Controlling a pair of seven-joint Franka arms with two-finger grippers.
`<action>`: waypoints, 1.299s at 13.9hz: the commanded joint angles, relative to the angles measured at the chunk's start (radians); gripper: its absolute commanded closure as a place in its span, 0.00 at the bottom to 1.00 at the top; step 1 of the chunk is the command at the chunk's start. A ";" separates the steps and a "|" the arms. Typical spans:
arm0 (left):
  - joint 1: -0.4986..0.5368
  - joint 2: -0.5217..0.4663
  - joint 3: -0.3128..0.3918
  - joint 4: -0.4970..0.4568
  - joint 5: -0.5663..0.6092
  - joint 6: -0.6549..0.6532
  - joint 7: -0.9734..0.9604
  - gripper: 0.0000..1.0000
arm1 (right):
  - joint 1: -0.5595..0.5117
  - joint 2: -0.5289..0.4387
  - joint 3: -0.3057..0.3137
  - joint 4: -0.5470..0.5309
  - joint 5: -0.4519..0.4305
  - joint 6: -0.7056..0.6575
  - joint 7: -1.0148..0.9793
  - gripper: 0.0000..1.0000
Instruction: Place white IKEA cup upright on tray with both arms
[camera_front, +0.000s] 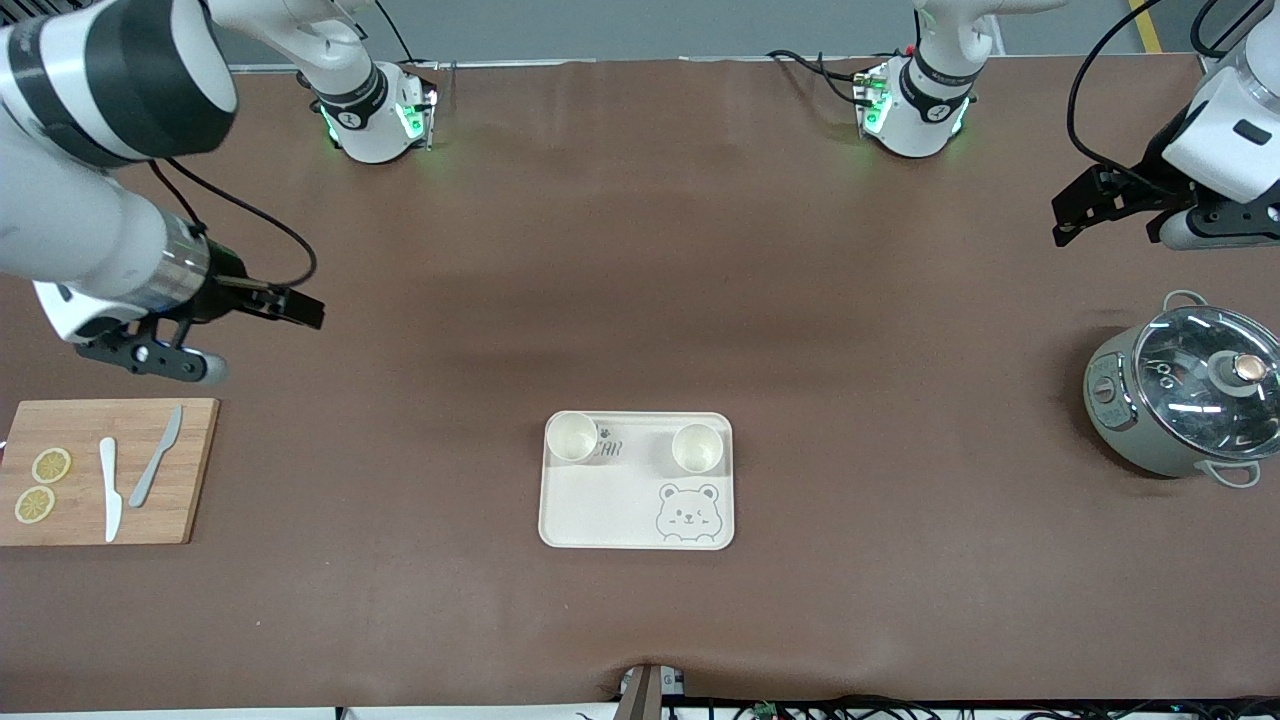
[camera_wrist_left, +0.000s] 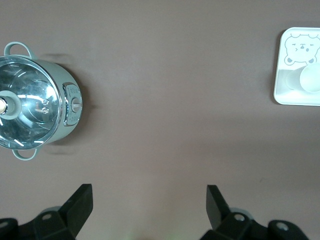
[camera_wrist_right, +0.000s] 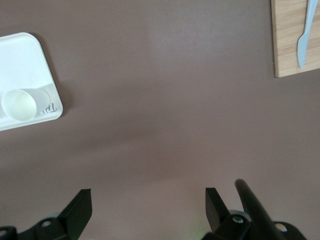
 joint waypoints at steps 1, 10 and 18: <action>0.000 -0.012 -0.010 0.010 -0.010 -0.017 0.002 0.00 | -0.082 -0.158 0.014 -0.162 -0.009 0.036 -0.132 0.00; 0.006 -0.012 -0.001 0.026 -0.012 -0.017 0.003 0.00 | -0.178 -0.221 -0.005 -0.116 -0.016 -0.044 -0.354 0.00; 0.008 -0.007 -0.001 0.036 -0.013 -0.041 0.036 0.00 | -0.172 -0.220 -0.007 -0.059 -0.082 -0.045 -0.378 0.00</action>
